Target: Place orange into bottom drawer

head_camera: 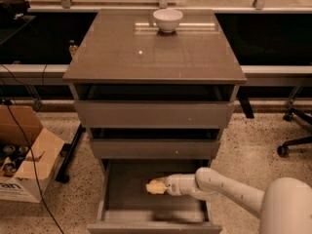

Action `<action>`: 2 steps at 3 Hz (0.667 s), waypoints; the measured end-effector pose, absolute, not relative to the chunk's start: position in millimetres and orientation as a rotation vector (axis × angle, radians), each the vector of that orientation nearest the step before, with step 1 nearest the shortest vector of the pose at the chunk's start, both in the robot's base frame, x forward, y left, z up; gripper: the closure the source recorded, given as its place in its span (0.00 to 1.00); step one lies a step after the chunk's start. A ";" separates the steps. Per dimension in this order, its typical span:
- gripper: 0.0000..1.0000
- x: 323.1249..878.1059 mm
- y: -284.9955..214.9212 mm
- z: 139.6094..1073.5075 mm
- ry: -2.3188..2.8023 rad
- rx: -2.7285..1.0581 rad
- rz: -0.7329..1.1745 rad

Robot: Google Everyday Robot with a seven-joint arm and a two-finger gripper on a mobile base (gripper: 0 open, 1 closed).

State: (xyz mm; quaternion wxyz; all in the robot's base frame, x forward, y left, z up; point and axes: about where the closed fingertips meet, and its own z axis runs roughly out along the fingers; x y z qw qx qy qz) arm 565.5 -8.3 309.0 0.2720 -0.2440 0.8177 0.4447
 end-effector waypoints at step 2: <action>0.94 566.3 28.4 195.9 2.270 -0.605 1.221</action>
Offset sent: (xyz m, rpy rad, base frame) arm 0.0037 0.0501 -0.1718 -0.0341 0.0874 -0.0505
